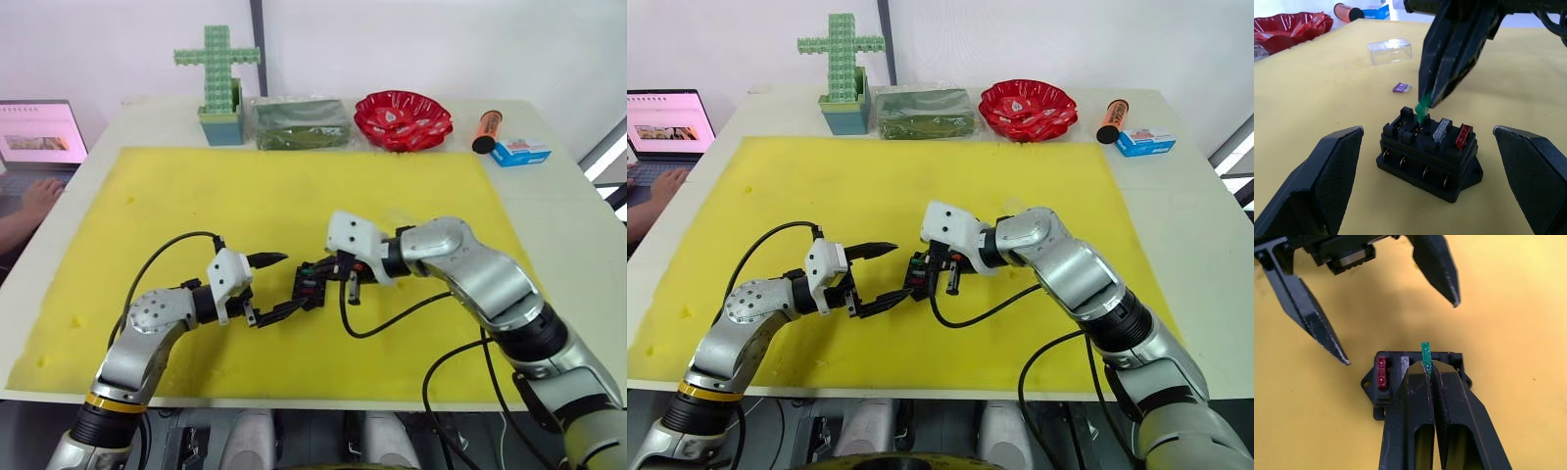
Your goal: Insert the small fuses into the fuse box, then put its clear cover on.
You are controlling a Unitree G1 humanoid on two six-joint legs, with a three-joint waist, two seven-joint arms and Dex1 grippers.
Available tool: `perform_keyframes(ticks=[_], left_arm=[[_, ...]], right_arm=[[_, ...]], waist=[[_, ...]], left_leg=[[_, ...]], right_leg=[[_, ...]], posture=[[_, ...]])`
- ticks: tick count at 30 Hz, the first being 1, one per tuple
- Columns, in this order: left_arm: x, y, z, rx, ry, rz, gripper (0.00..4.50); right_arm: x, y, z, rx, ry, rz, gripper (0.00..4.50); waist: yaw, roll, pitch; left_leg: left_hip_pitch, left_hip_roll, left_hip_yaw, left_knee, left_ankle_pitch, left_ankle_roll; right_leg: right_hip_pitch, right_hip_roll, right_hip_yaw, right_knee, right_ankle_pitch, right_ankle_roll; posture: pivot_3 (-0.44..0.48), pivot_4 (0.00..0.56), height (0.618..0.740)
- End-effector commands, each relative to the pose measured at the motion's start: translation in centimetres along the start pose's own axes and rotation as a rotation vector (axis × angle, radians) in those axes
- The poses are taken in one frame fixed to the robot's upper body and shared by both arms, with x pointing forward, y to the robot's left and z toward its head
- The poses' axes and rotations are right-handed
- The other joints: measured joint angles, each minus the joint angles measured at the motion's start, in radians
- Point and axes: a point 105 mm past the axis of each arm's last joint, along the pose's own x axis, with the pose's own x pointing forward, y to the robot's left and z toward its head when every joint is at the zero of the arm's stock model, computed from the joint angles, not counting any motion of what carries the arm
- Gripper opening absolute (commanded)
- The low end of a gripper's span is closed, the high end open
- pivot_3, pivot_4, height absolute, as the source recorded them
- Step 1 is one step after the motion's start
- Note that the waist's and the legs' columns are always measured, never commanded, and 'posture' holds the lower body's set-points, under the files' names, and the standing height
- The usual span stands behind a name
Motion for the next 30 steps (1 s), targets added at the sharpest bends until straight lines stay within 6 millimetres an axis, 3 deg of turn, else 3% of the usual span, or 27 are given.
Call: perform_keyframes(ticks=[1, 30], left_arm=[[-0.1, 0.3, 0.9, 0.032, -0.03, 0.002, 4.5], [-0.1, 0.2, 1.0, 0.036, -0.023, -0.002, 4.5]], right_arm=[[-0.3, 0.0, 1.6, -0.015, -0.055, -0.018, 0.05], [-0.1, 0.0, 0.5, 0.051, -0.059, -0.05, 0.05]], waist=[[0.0, 0.0, 0.0], [0.0, 0.0, 0.0]], left_leg=[[0.0, 0.0, 0.0, 0.0, 0.0, 0.0], [0.0, 0.0, 0.0, 0.0, 0.0, 0.0]], right_leg=[[0.0, 0.0, 0.0, 0.0, 0.0, 0.0], [0.0, 0.0, 0.0, 0.001, 0.0, 0.0]], posture=[[0.0, 0.15, 0.74], [0.0, 0.15, 0.74]])
